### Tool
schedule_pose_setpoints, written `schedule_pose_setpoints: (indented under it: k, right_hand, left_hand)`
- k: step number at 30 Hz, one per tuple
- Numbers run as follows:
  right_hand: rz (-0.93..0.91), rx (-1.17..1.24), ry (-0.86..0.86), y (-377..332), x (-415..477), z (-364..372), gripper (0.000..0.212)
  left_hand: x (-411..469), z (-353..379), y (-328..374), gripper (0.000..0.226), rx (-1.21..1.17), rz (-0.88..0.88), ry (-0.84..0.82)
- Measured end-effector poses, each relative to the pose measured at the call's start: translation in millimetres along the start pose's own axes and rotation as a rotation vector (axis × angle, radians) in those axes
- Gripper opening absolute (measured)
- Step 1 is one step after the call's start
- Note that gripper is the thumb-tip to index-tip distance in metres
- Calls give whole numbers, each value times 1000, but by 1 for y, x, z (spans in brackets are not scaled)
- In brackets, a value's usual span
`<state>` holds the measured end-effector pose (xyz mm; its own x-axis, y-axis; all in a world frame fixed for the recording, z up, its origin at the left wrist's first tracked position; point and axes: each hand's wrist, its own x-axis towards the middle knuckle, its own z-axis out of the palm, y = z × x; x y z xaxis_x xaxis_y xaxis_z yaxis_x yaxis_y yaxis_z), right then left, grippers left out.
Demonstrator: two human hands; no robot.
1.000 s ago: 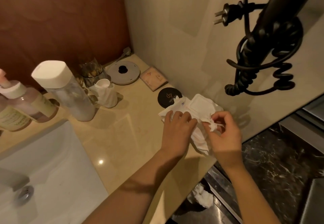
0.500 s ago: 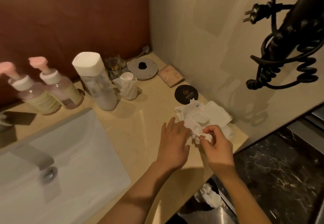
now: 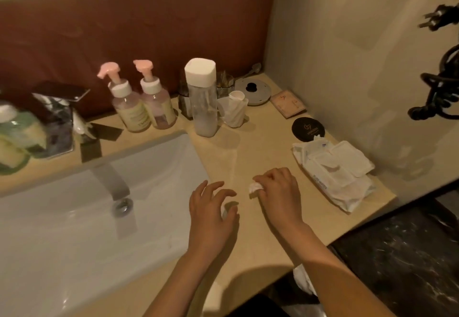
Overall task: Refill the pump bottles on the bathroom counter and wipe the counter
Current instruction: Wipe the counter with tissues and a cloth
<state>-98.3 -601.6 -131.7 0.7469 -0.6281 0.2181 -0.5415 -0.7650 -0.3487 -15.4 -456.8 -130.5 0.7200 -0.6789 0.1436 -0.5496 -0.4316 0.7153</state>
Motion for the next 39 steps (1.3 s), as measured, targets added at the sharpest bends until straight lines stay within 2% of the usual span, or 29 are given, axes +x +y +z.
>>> schedule_pose_setpoints:
  k: [3, 6, 8, 10, 12, 16, 19, 23, 25, 34, 39]
  right_hand:
    - [-88, -15, -18, -11, -15, 12, 36]
    - [-161, -40, -89, -13, -36, 25, 32]
    - [-199, -101, -228, -11, -50, 28, 32]
    - [-206, -134, -402, -12, -60, 23, 48]
    - [-236, -101, -495, -8, -66, 18, 60]
    - [-273, -84, -511, -5, -72, 9, 57]
    - [-229, -87, -434, -5, -69, 5, 59]
    - [-228, -196, -525, -9, -68, 5, 60]
    - [-270, -150, -494, -7, -69, 8, 65]
    - [-322, -196, -535, 6, -43, 16, 47]
    - [-288, -223, -505, 2, -8, 30, 56]
  left_hand:
    - [-11, -8, -5, 20, -10, -18, 22]
    - [-19, -12, -9, 20, -14, -24, 24]
    - [-22, -12, -11, 20, -14, -28, 13]
    - [-24, -12, -11, 20, -20, -29, 3]
    - [-25, -13, -12, 20, -26, -30, -8]
    - [-25, -14, -16, 20, -32, -42, -26]
    - [-21, -16, -19, 20, -36, -52, -33]
    - [-17, -17, -22, 20, -41, -50, -34]
    - [-15, -16, -24, 19, -42, -53, -39]
    - [-17, -14, -32, 18, -68, -127, -6]
    - [-17, -23, -37, 26, -62, -163, 28]
